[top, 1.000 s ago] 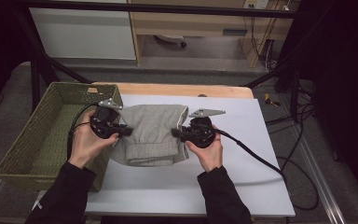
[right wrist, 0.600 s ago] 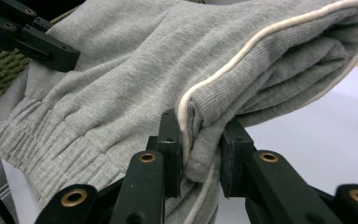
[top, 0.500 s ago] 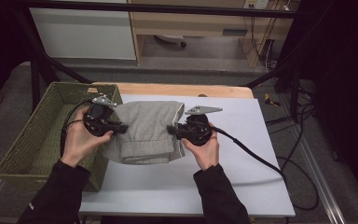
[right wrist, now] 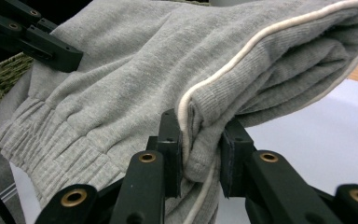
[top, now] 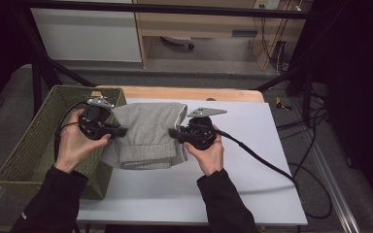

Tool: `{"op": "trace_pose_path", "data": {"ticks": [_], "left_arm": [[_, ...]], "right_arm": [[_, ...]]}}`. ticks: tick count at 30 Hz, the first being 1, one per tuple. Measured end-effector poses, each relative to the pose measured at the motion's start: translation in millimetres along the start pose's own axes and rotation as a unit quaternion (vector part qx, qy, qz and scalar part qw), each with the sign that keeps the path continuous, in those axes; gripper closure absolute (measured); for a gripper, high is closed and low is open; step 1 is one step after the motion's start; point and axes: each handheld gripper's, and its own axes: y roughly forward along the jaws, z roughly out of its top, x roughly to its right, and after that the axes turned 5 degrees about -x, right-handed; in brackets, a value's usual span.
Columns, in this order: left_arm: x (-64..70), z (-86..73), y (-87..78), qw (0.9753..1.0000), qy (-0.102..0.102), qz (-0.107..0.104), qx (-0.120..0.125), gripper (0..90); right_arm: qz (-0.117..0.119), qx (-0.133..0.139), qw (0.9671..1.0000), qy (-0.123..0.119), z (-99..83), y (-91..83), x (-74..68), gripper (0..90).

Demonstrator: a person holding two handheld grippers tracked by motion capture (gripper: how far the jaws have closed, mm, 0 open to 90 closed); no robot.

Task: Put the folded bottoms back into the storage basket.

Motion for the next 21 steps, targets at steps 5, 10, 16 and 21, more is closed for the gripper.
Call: {"op": "trace_pose_path", "data": {"ticks": [5,10,16,21], "left_arm": [[-3.0,-0.8,-5.9,1.0000,-0.001,0.005,0.003,80.3],[-5.4,-1.8,-11.8,0.9999,-0.001,0.011,0.003,80.3],[-12.1,-4.5,-17.9,0.9999,-0.006,0.007,0.006,80.3],[-15.8,-5.8,-22.9,0.9999,-0.006,0.014,0.007,80.3]], "right_arm": [[0.002,0.005,1.0000,-0.003,4.2,1.5,-4.3,74.0],[0.002,0.006,1.0000,-0.007,7.8,4.9,-8.9,74.0],[0.004,0.010,0.9999,-0.008,12.6,8.8,-14.3,74.0],[0.004,0.012,0.9999,-0.012,17.0,12.2,-19.2,73.9]]}}
